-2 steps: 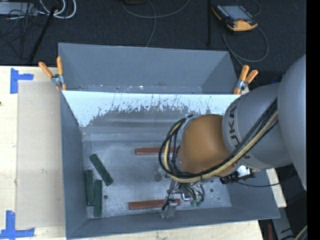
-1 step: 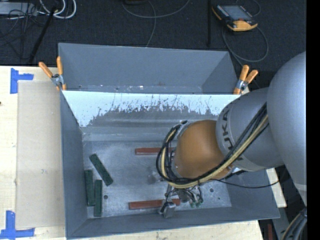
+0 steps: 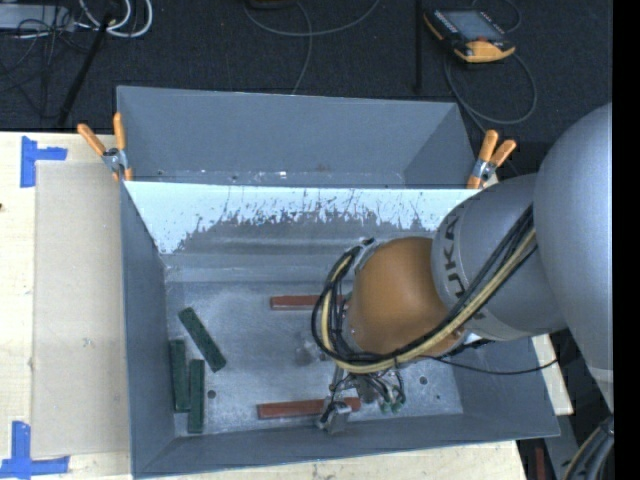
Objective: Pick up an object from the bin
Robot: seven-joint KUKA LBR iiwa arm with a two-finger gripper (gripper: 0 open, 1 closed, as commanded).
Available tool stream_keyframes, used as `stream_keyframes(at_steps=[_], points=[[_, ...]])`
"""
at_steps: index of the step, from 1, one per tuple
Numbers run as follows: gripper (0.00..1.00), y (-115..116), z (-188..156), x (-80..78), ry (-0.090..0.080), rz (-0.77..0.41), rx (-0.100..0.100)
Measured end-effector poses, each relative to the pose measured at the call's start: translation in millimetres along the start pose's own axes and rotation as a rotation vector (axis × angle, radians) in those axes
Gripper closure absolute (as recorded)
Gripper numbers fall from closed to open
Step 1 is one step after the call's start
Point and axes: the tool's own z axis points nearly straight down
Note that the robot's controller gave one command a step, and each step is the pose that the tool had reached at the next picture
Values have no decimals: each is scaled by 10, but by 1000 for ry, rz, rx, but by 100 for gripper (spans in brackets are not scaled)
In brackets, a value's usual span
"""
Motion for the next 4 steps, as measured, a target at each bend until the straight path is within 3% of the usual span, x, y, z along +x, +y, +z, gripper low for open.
stream_keyframes(at_steps=[1,4], points=[[100,1,17,29,10,1,0],[100,-1,-296,21,10,13,0]])
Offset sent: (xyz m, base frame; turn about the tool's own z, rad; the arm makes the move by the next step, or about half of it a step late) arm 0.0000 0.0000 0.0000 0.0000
